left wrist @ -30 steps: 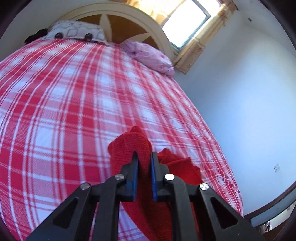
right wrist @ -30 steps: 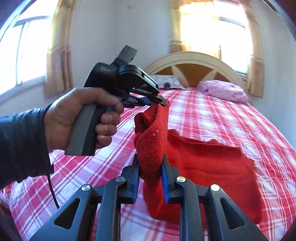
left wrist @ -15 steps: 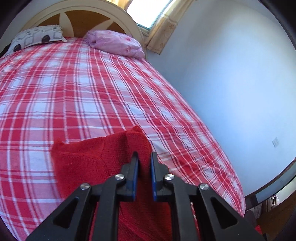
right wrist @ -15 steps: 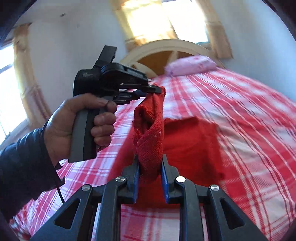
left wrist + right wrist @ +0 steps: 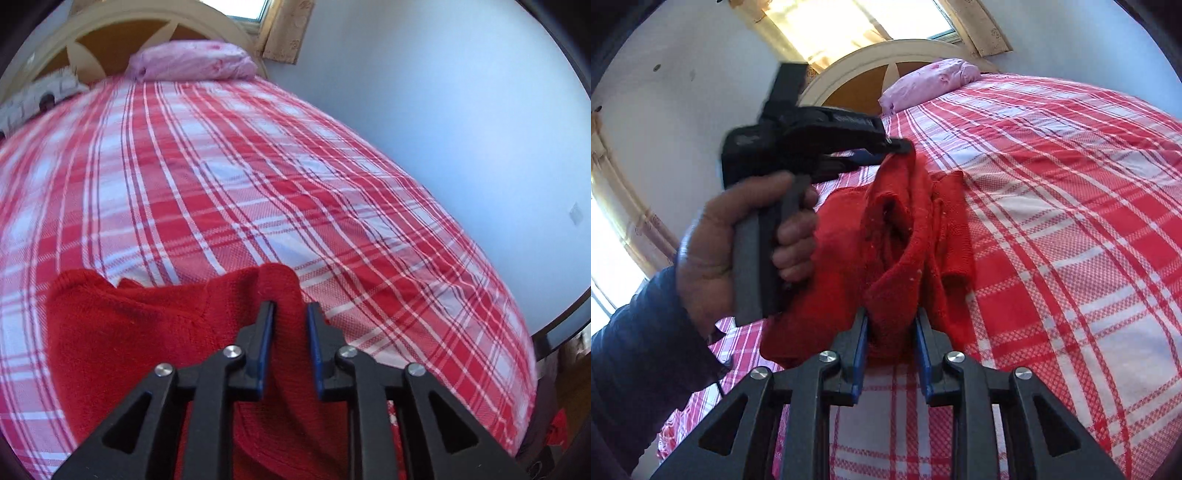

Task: Fold small clothes

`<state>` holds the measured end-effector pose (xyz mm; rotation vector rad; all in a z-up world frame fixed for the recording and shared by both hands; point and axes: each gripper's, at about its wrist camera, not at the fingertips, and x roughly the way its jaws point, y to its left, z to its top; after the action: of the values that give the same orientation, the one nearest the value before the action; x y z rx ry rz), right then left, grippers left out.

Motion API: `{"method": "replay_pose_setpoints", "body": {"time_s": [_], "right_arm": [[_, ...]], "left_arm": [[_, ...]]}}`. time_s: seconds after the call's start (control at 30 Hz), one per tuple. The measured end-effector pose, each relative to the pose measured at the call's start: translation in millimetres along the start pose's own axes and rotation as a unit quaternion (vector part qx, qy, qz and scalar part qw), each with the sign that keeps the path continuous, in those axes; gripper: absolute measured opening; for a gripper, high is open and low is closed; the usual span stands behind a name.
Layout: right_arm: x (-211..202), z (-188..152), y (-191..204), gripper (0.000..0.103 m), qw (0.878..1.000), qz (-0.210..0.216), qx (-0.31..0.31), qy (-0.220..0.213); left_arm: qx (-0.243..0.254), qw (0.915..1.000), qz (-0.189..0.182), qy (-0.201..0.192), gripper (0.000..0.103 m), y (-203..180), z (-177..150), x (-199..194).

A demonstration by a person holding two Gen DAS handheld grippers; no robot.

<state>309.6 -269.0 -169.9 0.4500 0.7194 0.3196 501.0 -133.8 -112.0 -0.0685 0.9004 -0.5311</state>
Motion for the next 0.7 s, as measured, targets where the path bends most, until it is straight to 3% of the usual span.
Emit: {"method": "replay_pose_setpoints", "body": {"time_s": [0.1,0.17,0.23,0.27,0.37,0.47,0.57,0.67,0.7], "right_arm": [[-1,-7,-9,0.032,1.000,0.004,0.013,-0.001],[-5,-9,-17,0.042,0.999,0.013,0.028,-0.012],[-12,-9,-20,0.058,0.999,-0.002,0.040,-0.028],[-14,-9,-21,0.061,0.998,-0.013,0.043,-0.037],[-37,-9,-20,0.061,0.993,-0.049,0.047,-0.092],[-62,0,8,0.061,0.985,-0.080,-0.022,-0.152],[-63,29,44,0.061,0.985,-0.020,-0.086,-0.149],[-31,65,59,0.061,0.991,0.061,-0.079,-0.087],[-17,74,59,0.061,0.993,0.070,-0.073,-0.065]], "left_arm": [[0.027,0.9992,0.007,-0.027,0.053,-10,0,-23],[0.052,0.9971,0.022,-0.051,0.060,-15,-7,-46],[0.062,0.9957,0.037,-0.058,0.062,-13,-16,-60],[0.057,0.9957,0.047,-0.056,0.063,-8,-24,-67],[0.036,0.9961,0.066,-0.046,0.064,8,-54,-83],[0.020,0.9958,0.067,-0.058,0.068,22,-91,-102],[0.018,0.9942,0.079,-0.071,0.069,28,-119,-108],[0.012,0.9957,0.071,-0.058,0.069,28,-132,-95],[0.011,0.9957,0.072,-0.057,0.069,28,-134,-91]]}}
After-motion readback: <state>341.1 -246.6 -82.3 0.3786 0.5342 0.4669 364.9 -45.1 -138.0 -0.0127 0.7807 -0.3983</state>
